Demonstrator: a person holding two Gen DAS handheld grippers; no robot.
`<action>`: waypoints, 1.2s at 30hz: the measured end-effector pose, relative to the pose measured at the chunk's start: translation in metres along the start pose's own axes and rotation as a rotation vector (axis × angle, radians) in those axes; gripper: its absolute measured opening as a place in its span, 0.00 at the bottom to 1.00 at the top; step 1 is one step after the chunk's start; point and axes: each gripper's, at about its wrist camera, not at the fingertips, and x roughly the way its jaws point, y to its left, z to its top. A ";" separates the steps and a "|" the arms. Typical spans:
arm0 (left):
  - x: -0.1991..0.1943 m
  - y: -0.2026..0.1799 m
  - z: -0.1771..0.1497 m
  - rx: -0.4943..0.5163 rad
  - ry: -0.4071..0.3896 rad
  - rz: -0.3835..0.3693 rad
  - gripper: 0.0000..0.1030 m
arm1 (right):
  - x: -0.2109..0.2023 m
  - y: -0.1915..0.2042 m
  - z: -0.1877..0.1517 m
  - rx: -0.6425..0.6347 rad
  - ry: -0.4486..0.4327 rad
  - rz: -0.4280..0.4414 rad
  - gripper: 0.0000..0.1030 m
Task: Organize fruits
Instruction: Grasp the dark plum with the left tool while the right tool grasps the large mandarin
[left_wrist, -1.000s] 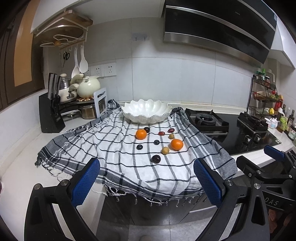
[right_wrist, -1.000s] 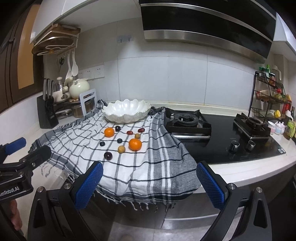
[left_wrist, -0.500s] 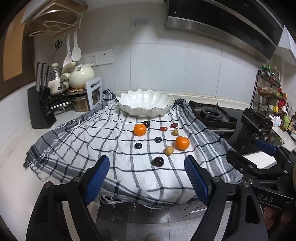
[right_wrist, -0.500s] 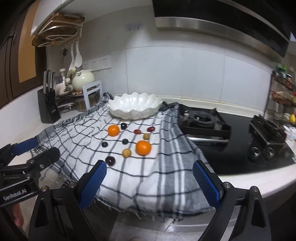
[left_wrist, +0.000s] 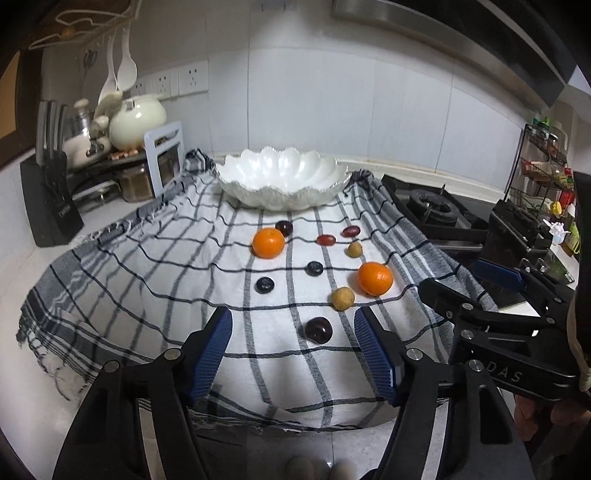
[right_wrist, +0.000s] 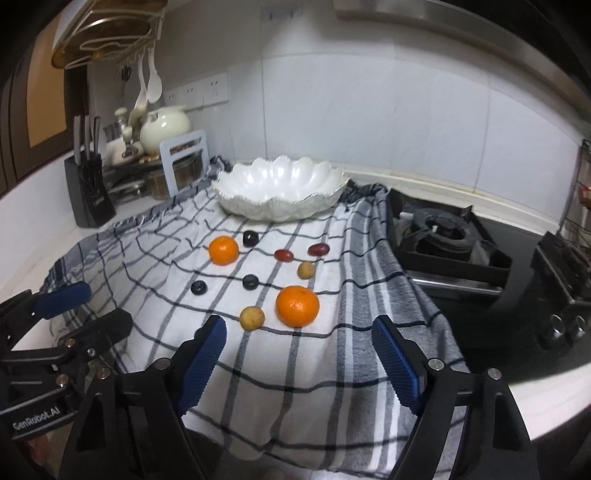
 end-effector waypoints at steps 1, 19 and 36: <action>0.004 -0.002 0.000 -0.006 0.010 0.003 0.65 | 0.004 -0.002 0.001 -0.003 0.008 0.006 0.78; 0.072 -0.029 -0.019 -0.166 0.108 0.144 0.51 | 0.102 -0.028 0.007 -0.153 0.141 0.251 0.68; 0.103 -0.037 -0.025 -0.196 0.146 0.173 0.37 | 0.132 -0.035 0.008 -0.167 0.191 0.337 0.55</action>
